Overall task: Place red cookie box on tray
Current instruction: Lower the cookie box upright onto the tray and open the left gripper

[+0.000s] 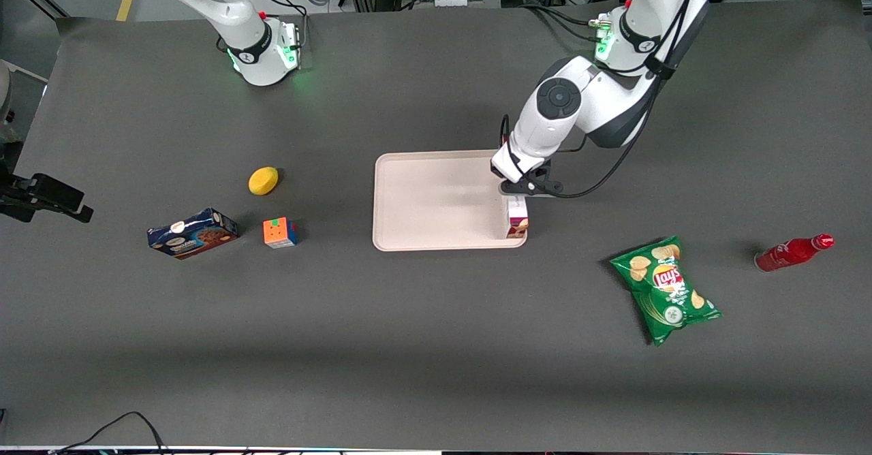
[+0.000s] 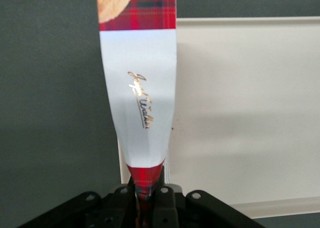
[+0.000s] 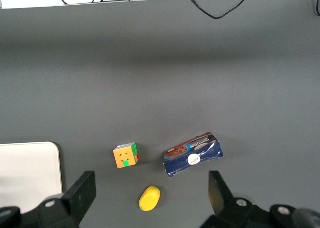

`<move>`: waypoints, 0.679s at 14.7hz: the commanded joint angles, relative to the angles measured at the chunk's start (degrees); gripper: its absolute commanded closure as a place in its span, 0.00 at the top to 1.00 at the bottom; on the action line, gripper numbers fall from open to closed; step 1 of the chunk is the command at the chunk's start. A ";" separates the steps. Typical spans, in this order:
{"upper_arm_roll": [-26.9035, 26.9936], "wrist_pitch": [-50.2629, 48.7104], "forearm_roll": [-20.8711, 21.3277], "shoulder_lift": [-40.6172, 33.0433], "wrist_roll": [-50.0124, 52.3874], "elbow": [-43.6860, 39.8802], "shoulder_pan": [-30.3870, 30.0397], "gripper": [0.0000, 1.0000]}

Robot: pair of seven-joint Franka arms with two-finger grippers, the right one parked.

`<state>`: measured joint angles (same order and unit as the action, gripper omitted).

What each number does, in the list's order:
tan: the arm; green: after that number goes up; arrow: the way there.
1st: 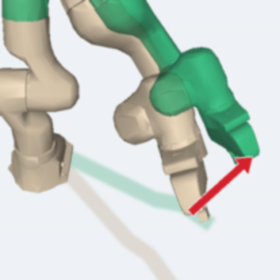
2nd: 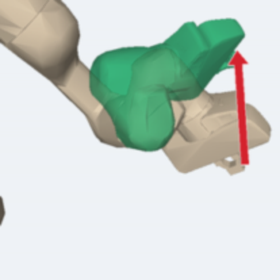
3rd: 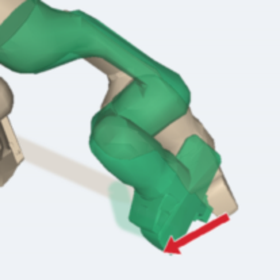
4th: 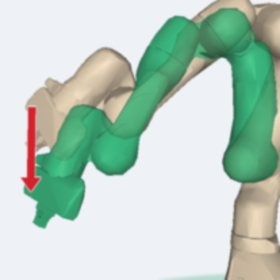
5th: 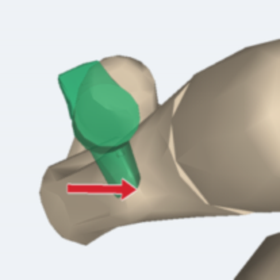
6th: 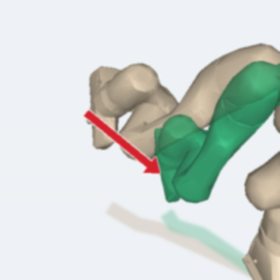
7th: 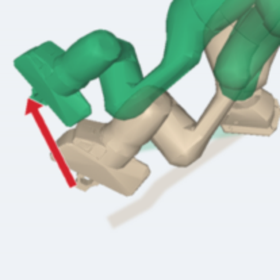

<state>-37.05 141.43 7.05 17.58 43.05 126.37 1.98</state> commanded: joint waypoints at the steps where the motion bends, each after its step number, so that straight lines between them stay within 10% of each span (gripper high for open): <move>1: 0.05 0.86 3.67 1.66 4.58 -0.34 1.10 0.00; 10: 0.05 2.88 3.76 4.04 4.76 -0.25 1.10 0.00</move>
<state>-37.07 143.85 9.70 21.66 45.78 126.32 2.52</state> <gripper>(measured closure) 0.877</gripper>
